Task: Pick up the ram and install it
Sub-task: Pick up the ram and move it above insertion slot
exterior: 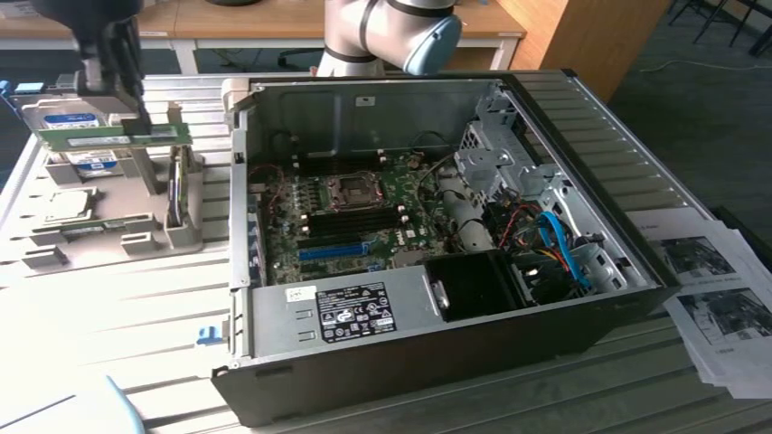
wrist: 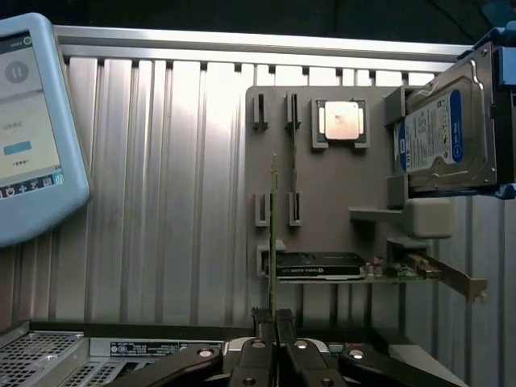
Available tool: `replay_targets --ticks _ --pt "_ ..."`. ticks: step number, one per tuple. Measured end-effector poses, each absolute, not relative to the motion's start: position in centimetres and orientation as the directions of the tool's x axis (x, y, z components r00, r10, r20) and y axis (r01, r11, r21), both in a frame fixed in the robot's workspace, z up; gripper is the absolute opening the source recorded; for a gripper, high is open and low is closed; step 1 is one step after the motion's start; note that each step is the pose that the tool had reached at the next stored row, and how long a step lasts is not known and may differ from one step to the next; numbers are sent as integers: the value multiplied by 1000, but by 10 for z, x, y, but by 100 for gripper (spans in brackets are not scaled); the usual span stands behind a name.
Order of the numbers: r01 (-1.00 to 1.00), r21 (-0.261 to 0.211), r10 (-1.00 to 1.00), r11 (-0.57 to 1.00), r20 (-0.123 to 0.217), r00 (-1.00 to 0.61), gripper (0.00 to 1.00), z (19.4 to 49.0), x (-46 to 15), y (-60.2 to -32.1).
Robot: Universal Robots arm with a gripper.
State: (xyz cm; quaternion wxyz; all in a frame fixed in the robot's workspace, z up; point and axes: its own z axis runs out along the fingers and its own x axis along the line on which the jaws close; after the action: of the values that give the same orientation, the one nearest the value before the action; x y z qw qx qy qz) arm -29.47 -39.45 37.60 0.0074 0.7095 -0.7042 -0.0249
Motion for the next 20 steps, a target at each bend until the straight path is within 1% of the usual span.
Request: replay_targets --ticks 20 --pt "-999 46 -1000 -8 -25 7 11 373 -215 -394"
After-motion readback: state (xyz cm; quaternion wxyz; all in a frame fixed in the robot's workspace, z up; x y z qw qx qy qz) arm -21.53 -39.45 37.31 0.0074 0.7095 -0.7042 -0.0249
